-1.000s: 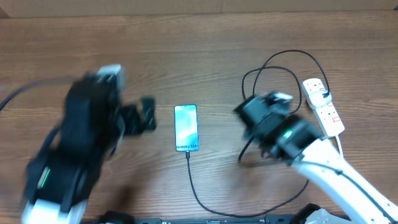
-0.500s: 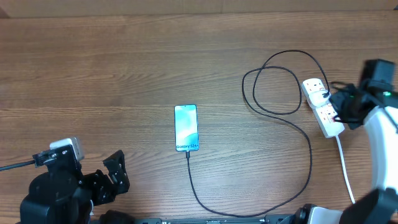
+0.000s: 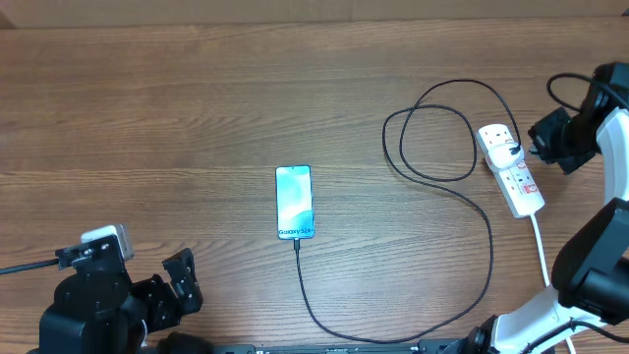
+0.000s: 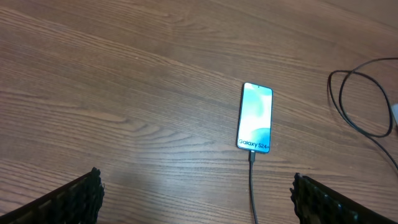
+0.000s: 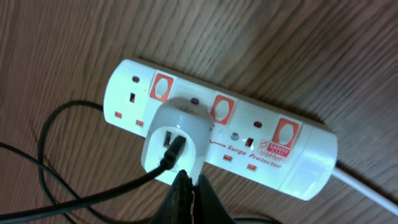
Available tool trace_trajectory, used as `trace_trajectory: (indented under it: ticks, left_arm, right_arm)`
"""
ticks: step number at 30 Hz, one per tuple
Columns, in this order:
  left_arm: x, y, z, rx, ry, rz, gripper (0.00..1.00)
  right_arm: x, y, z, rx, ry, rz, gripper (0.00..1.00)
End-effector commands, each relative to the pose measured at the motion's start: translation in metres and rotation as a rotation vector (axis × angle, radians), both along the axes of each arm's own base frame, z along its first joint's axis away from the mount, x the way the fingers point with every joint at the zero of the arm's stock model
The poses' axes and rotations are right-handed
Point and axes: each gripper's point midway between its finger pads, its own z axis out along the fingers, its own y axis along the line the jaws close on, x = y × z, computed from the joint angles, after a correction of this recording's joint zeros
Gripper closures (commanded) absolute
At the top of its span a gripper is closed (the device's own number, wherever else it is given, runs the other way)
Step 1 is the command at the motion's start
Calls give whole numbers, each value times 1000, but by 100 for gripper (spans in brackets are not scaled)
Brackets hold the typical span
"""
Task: Plug charger to phone and switch on socket
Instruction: 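Position right gripper over the orange switch beside the charger plug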
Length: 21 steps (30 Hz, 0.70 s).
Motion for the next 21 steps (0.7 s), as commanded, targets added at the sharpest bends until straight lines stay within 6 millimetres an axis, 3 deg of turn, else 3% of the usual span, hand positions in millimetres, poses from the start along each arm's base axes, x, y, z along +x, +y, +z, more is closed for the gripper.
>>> trace_trajectory:
  ticks: [1,7,17,21]
  left_arm:
    - [1,2,0,3,-2,17,0]
    - [1,4,0,3,-2,32,0]
    - [-5,20,3,-4,-31,143,0]
    - [-13,22,7,-13,-69,148,0]
  right_arm:
    - [-6,-12,0,-41,36,8,96]
    - [-10,-12,-12,-17,73,25,96]
    - [-6,-7,-49,42,128,57,96]
    - [-2,-9,-52,37,116,56,96]
